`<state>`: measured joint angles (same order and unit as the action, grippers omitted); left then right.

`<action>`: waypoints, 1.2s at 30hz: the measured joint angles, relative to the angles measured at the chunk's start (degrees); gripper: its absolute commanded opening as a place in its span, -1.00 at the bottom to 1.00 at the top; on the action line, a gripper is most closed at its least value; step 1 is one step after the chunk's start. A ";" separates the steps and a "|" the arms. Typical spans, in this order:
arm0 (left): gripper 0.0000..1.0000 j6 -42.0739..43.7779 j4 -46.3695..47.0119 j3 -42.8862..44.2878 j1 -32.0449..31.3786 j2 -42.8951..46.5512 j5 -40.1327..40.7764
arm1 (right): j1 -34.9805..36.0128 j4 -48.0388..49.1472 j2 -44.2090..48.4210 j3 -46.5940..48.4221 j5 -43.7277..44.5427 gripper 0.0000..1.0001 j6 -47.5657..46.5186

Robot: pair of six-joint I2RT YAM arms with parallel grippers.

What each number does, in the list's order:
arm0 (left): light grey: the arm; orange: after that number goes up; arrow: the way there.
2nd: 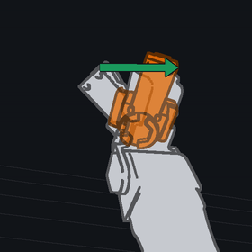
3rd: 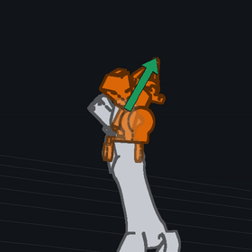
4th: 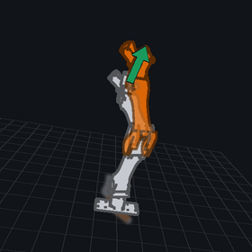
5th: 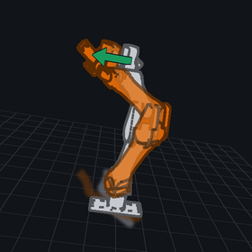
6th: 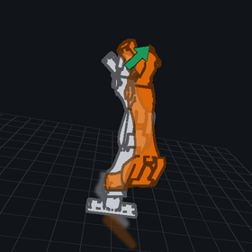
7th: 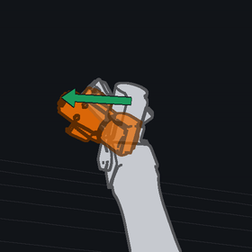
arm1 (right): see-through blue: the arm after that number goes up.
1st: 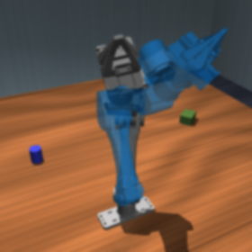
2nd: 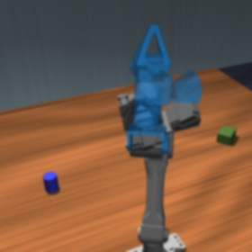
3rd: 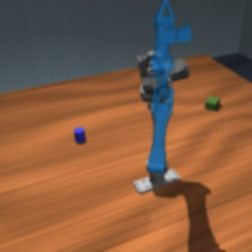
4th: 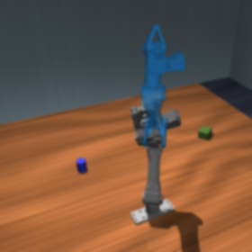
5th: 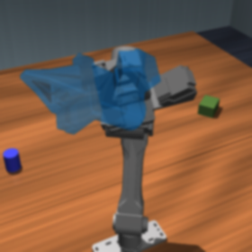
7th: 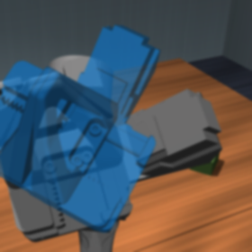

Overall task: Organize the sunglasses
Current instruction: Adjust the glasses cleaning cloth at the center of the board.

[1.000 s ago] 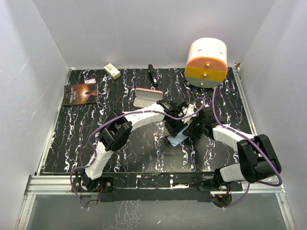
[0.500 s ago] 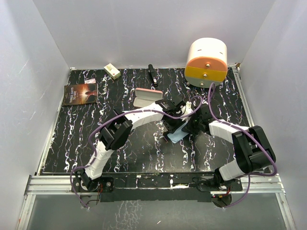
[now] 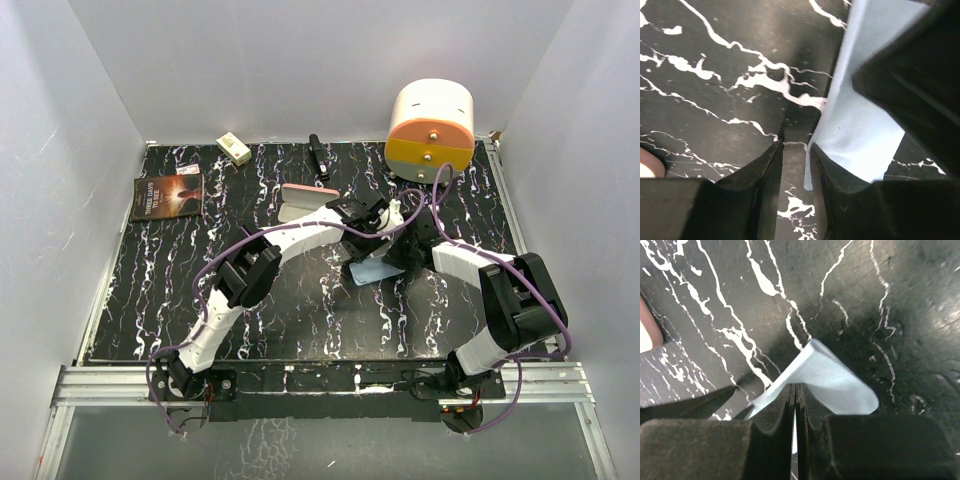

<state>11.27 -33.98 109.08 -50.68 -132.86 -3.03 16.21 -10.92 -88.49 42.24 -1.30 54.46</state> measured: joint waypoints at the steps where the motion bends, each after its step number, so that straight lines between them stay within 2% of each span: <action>1: -0.46 -0.24 0.17 0.33 0.33 -0.17 0.11 | 0.24 0.04 0.28 0.00 -0.15 -0.85 -0.17; 7: -0.45 -1.20 3.80 -2.91 1.92 1.42 -1.07 | 3.04 1.55 3.48 0.74 -1.68 -0.85 -1.36; 18: -0.45 -1.70 5.70 -8.66 2.32 4.96 -1.70 | 2.16 1.99 3.89 1.66 -1.11 -0.85 -3.52; 27: -0.46 -1.92 5.66 -8.90 2.32 5.07 -1.92 | -0.72 2.16 0.61 2.71 -0.63 -0.85 -7.48; 36: -0.46 -1.92 5.68 -8.92 2.32 5.07 -1.97 | -0.92 4.39 -2.64 2.97 -4.13 -0.85 -8.33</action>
<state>9.34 -28.29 100.16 -48.36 -127.79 -4.99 15.29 -6.52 -91.13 45.21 -5.43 46.13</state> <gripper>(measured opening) 0.271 0.081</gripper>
